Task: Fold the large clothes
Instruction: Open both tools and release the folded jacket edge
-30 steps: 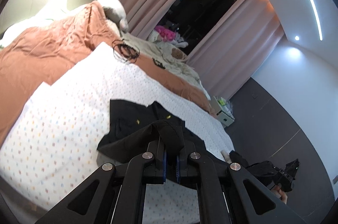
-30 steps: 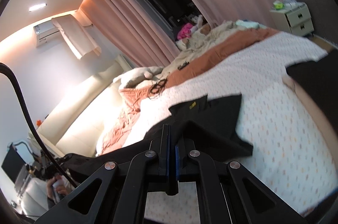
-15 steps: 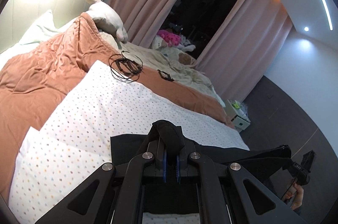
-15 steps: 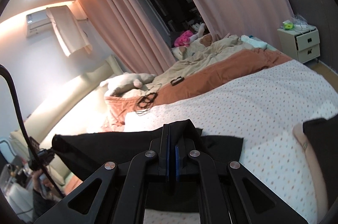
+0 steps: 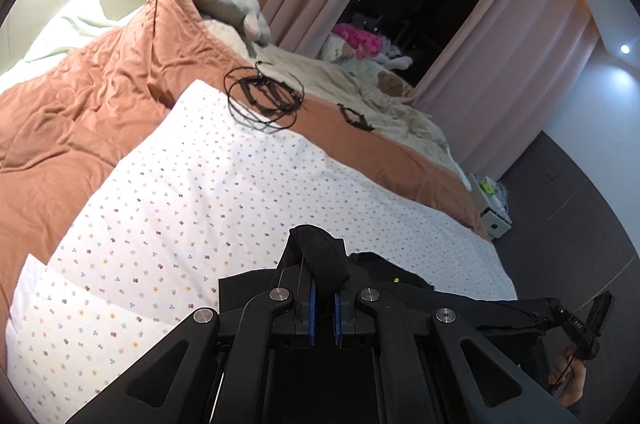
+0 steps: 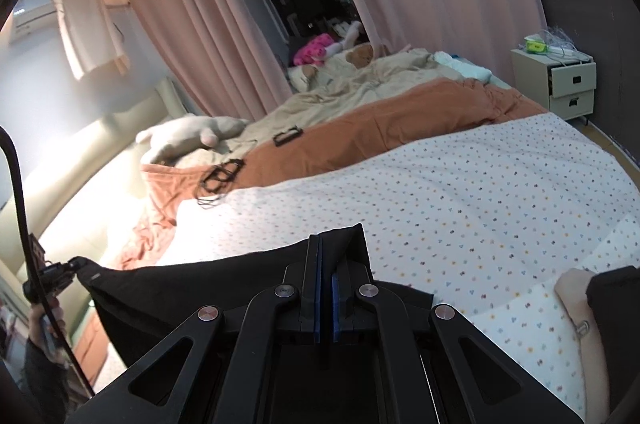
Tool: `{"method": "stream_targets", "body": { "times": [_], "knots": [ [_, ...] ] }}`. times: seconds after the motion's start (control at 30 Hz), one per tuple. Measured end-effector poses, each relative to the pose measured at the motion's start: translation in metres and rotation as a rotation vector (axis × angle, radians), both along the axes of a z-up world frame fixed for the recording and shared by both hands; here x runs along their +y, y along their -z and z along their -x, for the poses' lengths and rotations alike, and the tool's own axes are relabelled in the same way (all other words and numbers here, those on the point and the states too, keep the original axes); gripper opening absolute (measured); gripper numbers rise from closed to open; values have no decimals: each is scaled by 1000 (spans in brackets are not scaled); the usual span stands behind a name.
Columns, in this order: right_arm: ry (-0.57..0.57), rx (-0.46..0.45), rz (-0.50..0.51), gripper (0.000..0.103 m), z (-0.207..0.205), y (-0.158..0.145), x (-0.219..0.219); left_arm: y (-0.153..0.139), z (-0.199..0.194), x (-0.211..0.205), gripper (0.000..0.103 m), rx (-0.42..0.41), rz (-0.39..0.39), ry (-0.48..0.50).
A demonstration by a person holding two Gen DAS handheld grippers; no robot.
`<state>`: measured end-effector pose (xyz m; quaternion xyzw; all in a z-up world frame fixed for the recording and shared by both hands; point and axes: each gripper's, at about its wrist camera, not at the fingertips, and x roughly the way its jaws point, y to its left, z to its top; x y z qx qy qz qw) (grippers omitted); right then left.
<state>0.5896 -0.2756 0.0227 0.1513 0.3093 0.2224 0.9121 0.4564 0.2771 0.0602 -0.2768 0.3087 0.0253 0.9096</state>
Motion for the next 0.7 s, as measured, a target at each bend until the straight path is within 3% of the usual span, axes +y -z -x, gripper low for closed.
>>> {"method": "stream_targets", "body": {
  "times": [0.27,0.37,0.4,0.43,0.47,0.5,0.53,0.7],
  "knots": [
    [21,79,49,4,-45,52,14,45,-45,5,7,98,-8,-15],
    [47,117,98,4,-60,70,22,60,-63,2,15,166,-63,-26],
    [54,132,123,12,-66,75,26,65,-68,3,28,181,-67,-23],
    [78,159,175,24,-73,83,30,70,-71,4,51,196,-64,-24],
    [94,173,200,60,-76,88,32,74,-72,6,62,200,-57,-33],
    [109,174,204,80,-75,92,30,77,-70,8,77,189,-55,-43],
    [112,164,196,81,-73,93,28,77,-65,10,83,171,-54,-56],
    [79,183,204,81,-59,99,21,91,-45,22,84,193,-26,-74]
  ]
}}
